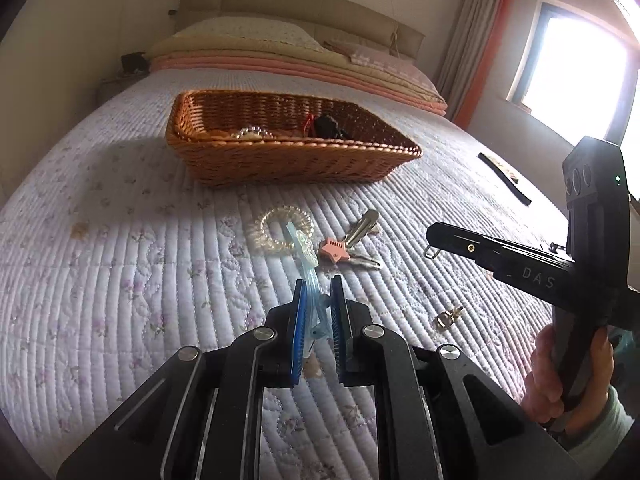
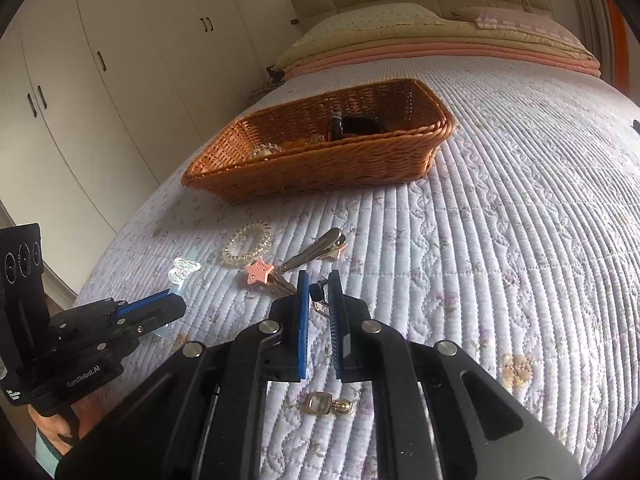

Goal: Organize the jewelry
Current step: 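Carry both held items over the wicker basket, then lower both held items into the basket and open both tools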

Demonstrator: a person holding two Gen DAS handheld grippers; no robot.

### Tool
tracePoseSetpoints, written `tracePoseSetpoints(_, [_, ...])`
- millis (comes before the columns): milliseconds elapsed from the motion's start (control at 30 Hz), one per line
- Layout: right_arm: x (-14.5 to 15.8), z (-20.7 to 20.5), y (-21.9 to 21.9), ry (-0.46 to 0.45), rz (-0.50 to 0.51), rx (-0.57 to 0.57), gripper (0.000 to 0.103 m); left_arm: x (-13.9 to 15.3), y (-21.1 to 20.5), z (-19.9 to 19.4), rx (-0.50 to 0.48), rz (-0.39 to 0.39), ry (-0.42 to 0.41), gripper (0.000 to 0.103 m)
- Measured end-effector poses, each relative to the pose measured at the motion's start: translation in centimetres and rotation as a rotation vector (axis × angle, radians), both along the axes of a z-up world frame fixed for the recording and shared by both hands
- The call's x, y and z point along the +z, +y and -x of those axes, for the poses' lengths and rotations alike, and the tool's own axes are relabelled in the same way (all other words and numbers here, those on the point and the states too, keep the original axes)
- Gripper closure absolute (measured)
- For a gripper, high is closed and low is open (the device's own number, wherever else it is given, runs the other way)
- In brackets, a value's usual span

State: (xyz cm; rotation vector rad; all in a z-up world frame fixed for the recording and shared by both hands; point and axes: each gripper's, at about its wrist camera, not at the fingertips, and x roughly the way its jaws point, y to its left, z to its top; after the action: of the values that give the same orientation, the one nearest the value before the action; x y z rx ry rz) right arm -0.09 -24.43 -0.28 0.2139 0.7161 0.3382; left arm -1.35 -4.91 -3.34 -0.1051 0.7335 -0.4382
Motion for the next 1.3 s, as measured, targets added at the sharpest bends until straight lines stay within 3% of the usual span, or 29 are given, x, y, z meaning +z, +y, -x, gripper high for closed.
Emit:
tracePoseSetpoints(367, [7.5,1.0,0.6,-0.19,0.049,0.005,0.095,6.7,1.2,-0.1,0.003,0.075,-0.171,0.093])
tracePoseSetpoints(533, [11.5,-2.6,1.3,-0.255,0.082,0.018,0.095,9.3,1.6,-3.8,0.014,0.083,-0.214,0.093])
tracePoseSetpoints(633, [12.7,-6.7,1.6,-0.232,0.068,0.021,0.095,10.2,1.8,-7.2,0.031,0.081,-0.21,0.093])
tracePoseSetpoints(733, [12.6,-11.1,1.9,-0.176,0.048,0.029,0.095,10.0,1.8,-10.5,0.044,0.083,-0.188,0.093])
tracePoseSetpoints(933, [8.9,-19.2,3.0,-0.007,-0.008,0.044,0.095,7.0,1.5,-15.7,0.048,0.064,-0.103,0.093])
tracePoseSetpoints(1300, [4.0,-23.0,4.8,0.099,0.051,0.032,0.095,2.6,0.9,-18.3,0.054,0.011,-0.014,0.092])
